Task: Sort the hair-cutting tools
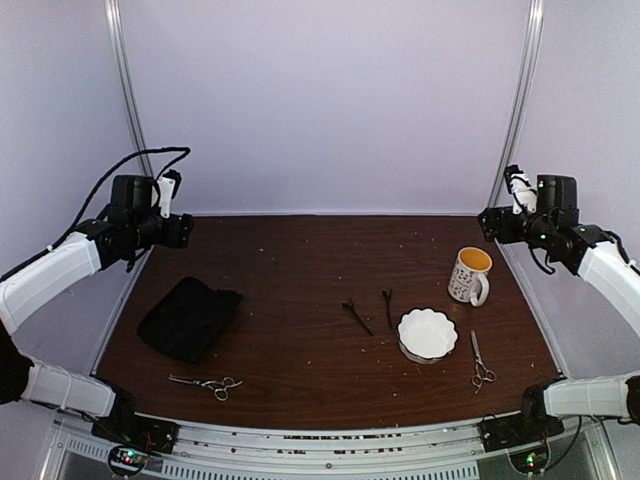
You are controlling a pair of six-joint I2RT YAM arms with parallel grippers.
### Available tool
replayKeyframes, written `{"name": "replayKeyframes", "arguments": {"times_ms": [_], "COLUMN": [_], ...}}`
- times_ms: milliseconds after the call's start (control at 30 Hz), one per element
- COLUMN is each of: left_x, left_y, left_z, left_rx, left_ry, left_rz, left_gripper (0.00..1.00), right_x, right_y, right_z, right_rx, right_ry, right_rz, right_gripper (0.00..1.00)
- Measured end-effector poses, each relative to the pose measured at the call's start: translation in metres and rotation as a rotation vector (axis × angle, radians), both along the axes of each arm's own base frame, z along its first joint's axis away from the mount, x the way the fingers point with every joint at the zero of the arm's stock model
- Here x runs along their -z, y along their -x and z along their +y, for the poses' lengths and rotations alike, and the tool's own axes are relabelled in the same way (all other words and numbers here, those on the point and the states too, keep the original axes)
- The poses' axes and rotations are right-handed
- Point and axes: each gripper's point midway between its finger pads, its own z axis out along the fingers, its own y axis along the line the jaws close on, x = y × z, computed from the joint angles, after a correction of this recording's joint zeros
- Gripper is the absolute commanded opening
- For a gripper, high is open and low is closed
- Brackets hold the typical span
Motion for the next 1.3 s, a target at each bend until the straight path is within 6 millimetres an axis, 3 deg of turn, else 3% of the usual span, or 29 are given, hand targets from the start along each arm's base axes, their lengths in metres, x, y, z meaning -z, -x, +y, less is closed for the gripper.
{"name": "replayKeyframes", "arguments": {"times_ms": [200,400,600,800,1000,1133,1300], "left_x": [0.002,0.008,0.021,0.048,0.067,0.07,0.099], "left_y": [0.003,0.01,0.009,0.003,0.01,0.026,0.058], "left_z": [-0.021,-0.054,-0.084,-0.1,-0.104,-0.098,-0.086], "left_rx": [0.112,0.238,0.322,0.35,0.309,0.272,0.258], "left_ry": [0.072,0.084,0.064,0.028,-0.017,-0.02,-0.047], "left_rz": [0.02,0.06,0.144,0.264,0.422,0.508,0.661], "left_gripper": [0.8,0.79,0.79,0.78,0.77,0.69,0.69], "right_x": [0.035,0.039,0.051,0.085,0.115,0.116,0.13], "right_y": [0.008,0.029,0.054,0.086,0.116,0.122,0.131], "right_z": [-0.002,0.016,0.065,0.125,0.162,0.166,0.162], "right_rx": [-0.021,-0.194,-0.457,-0.743,-0.937,-0.976,-0.984], "right_ry": [0.056,0.124,0.167,0.263,0.323,0.319,0.316], "right_rz": [0.082,0.116,0.158,0.248,0.334,0.328,0.339], "right_gripper": [0.99,0.9,0.83,0.73,0.57,0.57,0.59]}}
